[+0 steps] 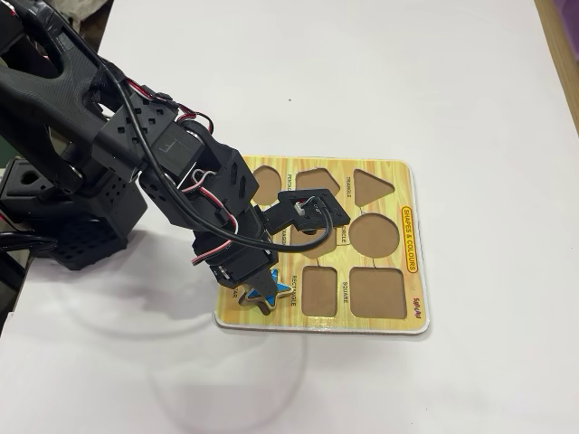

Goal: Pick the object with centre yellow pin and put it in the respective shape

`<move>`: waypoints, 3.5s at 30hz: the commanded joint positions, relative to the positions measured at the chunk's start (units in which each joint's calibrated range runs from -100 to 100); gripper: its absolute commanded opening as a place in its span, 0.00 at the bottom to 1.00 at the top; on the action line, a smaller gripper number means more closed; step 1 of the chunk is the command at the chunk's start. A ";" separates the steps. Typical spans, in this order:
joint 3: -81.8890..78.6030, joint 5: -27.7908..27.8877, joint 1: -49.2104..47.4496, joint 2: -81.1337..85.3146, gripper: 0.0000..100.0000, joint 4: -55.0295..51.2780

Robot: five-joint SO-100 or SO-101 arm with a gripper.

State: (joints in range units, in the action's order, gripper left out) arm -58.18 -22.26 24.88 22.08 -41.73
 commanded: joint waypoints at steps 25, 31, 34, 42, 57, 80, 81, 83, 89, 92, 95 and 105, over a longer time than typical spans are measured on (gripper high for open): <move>-2.97 -0.34 -0.18 0.18 0.01 1.02; -3.24 -1.33 -0.18 0.18 0.01 1.02; -3.24 -1.33 -0.08 0.18 0.01 1.02; -3.33 -1.33 -0.08 0.18 0.01 0.94; -5.49 -4.47 -0.27 1.02 0.14 -0.01; -0.81 -4.42 -3.69 1.27 0.14 1.80; 0.72 -4.47 -5.06 1.27 0.14 1.80; 2.43 -4.52 -7.40 2.86 0.14 1.71; -2.70 -16.24 -8.57 14.57 0.14 0.94; -7.28 -20.16 -8.97 20.18 0.14 1.37; -10.07 -22.62 -10.33 24.95 0.14 1.63; -18.97 -32.71 -15.02 38.59 0.14 1.63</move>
State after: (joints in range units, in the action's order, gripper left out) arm -76.26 -52.42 12.44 56.10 -40.70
